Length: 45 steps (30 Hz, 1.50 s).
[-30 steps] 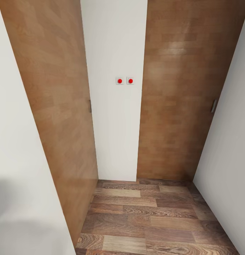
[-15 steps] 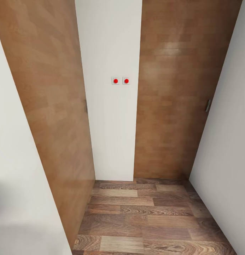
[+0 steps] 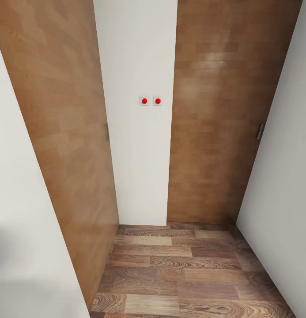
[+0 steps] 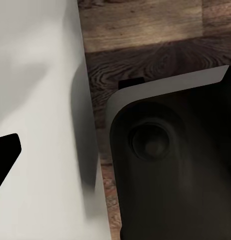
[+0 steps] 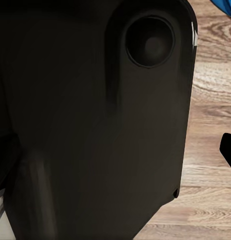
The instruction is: In the bedroom, move the book from the bed onto either nightstand, and place the two sandals side by side next to the bed.
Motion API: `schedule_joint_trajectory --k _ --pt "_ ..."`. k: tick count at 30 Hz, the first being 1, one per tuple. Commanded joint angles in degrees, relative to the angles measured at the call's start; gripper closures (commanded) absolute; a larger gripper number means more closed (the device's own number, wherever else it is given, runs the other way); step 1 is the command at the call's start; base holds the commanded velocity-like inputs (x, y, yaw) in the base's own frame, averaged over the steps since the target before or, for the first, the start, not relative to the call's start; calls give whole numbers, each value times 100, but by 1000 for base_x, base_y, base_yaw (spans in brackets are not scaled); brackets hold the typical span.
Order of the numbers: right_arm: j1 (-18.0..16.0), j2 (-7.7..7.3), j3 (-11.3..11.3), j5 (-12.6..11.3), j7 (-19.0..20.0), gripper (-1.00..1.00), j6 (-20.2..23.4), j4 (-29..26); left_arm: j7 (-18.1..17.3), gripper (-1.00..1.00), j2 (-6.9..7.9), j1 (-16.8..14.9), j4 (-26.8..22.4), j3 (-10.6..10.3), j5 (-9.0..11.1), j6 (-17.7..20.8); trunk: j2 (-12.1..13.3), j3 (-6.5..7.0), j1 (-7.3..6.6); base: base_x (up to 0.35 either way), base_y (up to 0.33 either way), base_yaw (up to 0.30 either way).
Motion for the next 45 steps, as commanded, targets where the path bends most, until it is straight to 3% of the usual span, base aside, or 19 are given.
schedule_joint_trajectory --k 1,45 --pt "-2 0 -5 -1 3 -100 -4 2 32 -100 0 -3 4 -45 -7 -17 -3 -4 0 0 0 -2" --pt "-2 0 -5 -1 3 -100 -4 4 32 -100 0 -3 4 -45 -7 -17 -3 -4 0 0 0 -28"
